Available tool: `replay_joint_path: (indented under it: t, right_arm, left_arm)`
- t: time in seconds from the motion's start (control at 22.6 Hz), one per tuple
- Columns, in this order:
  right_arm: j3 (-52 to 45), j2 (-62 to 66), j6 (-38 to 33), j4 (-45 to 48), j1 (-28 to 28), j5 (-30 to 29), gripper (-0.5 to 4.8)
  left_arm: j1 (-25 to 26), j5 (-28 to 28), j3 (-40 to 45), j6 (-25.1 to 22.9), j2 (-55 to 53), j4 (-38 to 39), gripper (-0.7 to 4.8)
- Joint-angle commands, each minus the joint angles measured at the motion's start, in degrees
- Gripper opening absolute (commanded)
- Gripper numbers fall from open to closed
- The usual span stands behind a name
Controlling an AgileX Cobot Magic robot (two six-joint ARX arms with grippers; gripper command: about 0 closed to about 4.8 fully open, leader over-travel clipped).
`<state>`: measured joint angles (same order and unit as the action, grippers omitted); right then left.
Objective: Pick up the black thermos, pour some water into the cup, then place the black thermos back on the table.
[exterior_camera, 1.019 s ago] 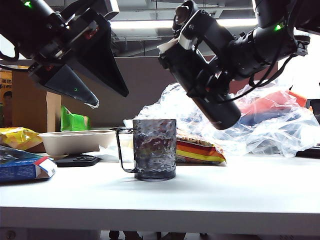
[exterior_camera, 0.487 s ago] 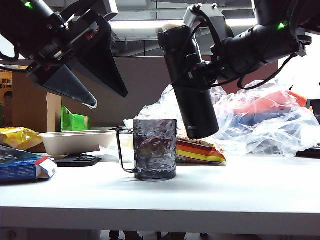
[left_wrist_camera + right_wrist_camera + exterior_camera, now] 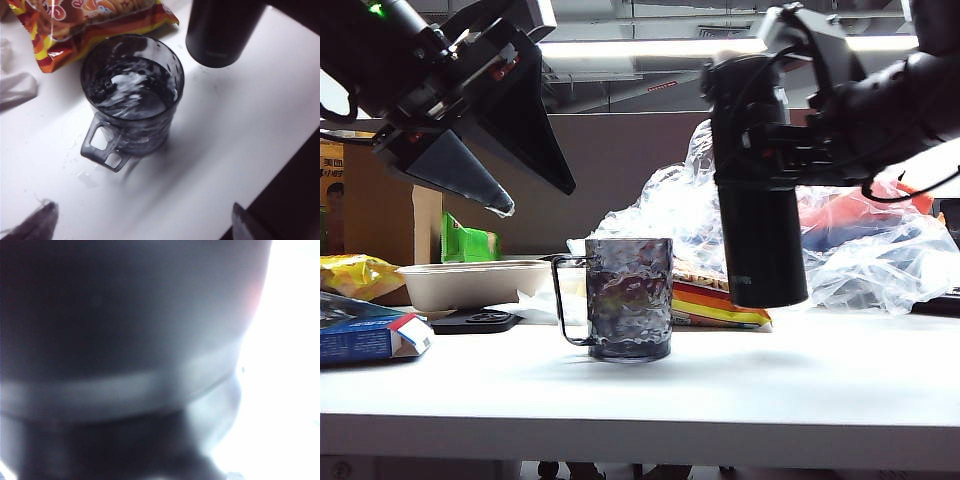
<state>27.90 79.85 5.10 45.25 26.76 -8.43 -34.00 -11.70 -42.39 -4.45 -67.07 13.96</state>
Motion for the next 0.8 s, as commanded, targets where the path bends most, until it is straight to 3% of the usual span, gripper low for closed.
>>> replay_joint_path:
  t: [0.04, 0.13, 0.53, 0.8]
  right_arm:
    - [-2.1, -0.6, -2.6, 11.0, 0.0, 7.6, 1.66]
    - [-4.3, -0.6, -2.7, 11.7, 0.0, 11.7, 1.66]
    - [-12.5, 5.0, -9.0, 23.6, 0.0, 14.1, 1.66]
    - [-14.8, 11.2, -9.6, 23.9, 0.0, 13.6, 1.66]
  left_arm:
    - [0.0, 0.1, -0.3, -0.2, 0.2, -0.8, 4.79]
    - [0.0, 0.1, -0.3, -0.2, 0.2, -0.8, 4.79]
    - [0.0, 0.1, -0.3, -0.2, 0.1, -0.8, 4.79]
    - [0.0, 0.1, -0.3, 0.0, 0.1, -0.7, 4.79]
